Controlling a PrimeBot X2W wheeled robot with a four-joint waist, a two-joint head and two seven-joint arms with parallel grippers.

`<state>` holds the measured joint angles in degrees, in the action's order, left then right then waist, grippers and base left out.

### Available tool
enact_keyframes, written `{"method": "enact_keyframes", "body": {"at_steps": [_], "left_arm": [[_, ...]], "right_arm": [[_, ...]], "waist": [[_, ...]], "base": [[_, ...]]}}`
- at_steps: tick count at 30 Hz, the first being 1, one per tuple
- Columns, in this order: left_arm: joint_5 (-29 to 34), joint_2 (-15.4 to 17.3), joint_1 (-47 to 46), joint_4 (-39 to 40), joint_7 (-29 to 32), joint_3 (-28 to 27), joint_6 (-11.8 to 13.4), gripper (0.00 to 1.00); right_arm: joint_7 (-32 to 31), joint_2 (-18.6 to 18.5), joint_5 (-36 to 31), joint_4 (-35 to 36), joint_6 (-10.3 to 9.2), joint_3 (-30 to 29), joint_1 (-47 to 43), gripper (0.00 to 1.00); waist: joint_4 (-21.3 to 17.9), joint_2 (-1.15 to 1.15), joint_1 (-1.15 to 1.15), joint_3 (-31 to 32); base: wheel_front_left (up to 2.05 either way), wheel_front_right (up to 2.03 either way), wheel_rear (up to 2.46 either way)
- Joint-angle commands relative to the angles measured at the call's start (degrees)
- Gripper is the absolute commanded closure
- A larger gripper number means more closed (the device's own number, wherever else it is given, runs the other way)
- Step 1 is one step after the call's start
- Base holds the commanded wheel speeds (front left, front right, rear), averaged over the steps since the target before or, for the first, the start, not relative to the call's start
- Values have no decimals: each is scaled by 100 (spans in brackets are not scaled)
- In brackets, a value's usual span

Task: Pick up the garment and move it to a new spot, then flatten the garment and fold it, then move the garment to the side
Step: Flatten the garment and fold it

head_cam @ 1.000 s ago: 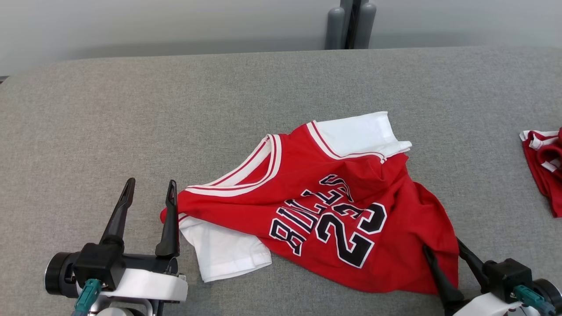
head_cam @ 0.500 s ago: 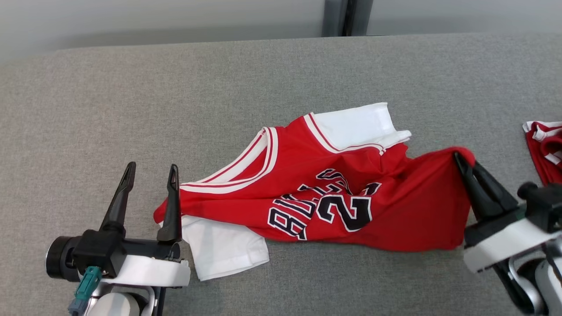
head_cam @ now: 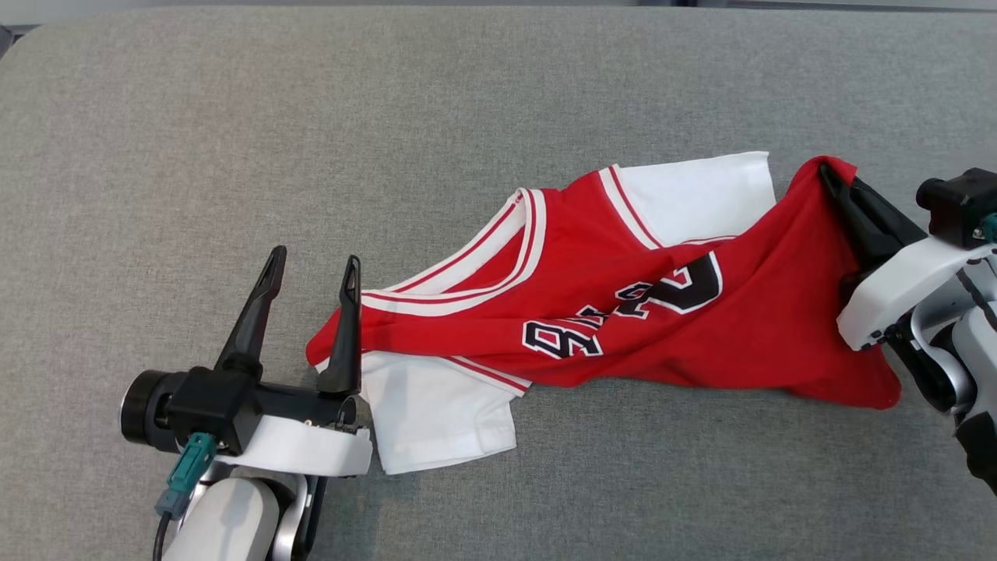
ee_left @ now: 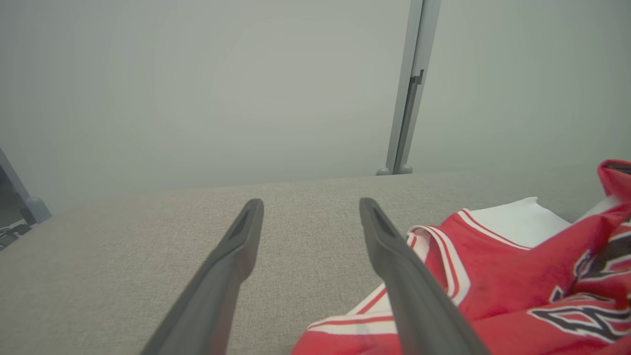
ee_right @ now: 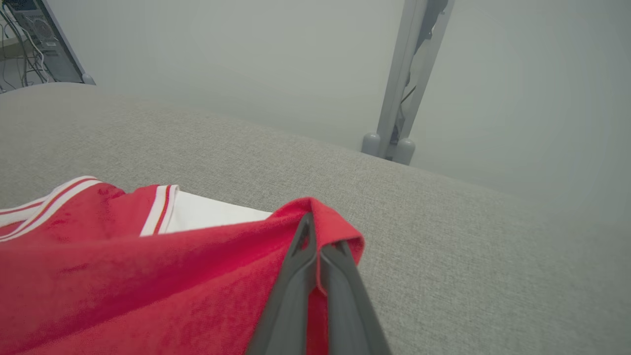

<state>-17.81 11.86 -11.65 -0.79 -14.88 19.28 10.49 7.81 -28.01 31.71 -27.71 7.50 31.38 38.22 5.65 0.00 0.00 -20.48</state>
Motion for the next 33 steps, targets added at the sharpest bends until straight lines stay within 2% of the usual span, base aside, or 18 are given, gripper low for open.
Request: {"method": "enact_keyframes", "body": {"at_steps": [1, 3, 4, 5, 6, 11, 14, 17, 20, 23, 25, 26, 30, 33], "left_arm": [[39, -7, -127, -12, -22, -36, -40, 0], [83, -41, -155, -32, -22, -57, -83, 0], [91, -57, -178, -46, -22, -69, -102, 0], [109, -69, -192, -52, -22, -91, -127, 0], [127, -76, -193, -61, -22, -111, -134, 0], [171, -96, -73, -148, -23, -233, -186, 0], [177, -95, 26, -200, -23, -292, -217, 0], [192, -64, 84, -236, -23, -342, -236, 0], [182, -32, 186, -265, -23, -408, -228, 0], [154, 14, 301, -278, -24, -463, -205, 0], [119, 54, 409, -284, -24, -506, -189, 0], [119, 54, 409, -284, -24, -506, -189, 0], [51, 109, 680, -257, -7, -579, -126, 0], [11, 144, 858, -196, 33, -619, -70, 0]], "right_arm": [[102, -77, 114, -180, -1, 151, 165, 100], [214, -61, 405, -436, 0, 444, 354, 100], [262, -92, 512, -554, -1, 601, 437, 69], [296, -100, 686, -651, -1, 712, 478, 51], [371, -103, 831, -702, -1, 789, 527, 0], [610, -277, 1456, -790, 0, 1099, 301, 0], [707, -412, 1859, -669, 0, 1036, -50, 0], [748, -528, 2159, -479, 0, 791, -479, 0], [747, -575, 2219, -214, 0, 270, -916, 0], [748, -432, 1925, 62, 0, -536, -1363, 0], [742, -253, 1507, 272, 0, -1117, -1648, 0], [742, -253, 1507, 272, 0, -1117, -1648, 0], [741, 306, 540, 914, 0, -2069, -2286, 0], [686, 738, -172, 1403, 0, -2423, -2789, 0]], "waist": [[53, 0, 0, -77], [64, 0, 0, -131], [65, 0, 0, -148], [59, 0, 0, -157], [44, 0, 0, -160], [-85, 0, 0, -55], [-191, 0, 0, 79], [-293, 0, 0, 196], [-409, 0, 0, 327], [-513, 0, 0, 504], [-572, 0, 0, 645], [-572, 0, 0, 645], [-635, 0, 0, 942], [-631, 0, 0, 1123]], "base": [[0, 0, 0], [0, 0, 0], [0, 0, 0], [0, 0, 0], [0, 0, 0], [0, 0, 0], [0, 0, 0], [0, 0, 0], [0, 0, 0], [0, 0, 0], [0, 0, 0], [0, 0, 0], [0, 0, 0], [0, 0, 0]]}}
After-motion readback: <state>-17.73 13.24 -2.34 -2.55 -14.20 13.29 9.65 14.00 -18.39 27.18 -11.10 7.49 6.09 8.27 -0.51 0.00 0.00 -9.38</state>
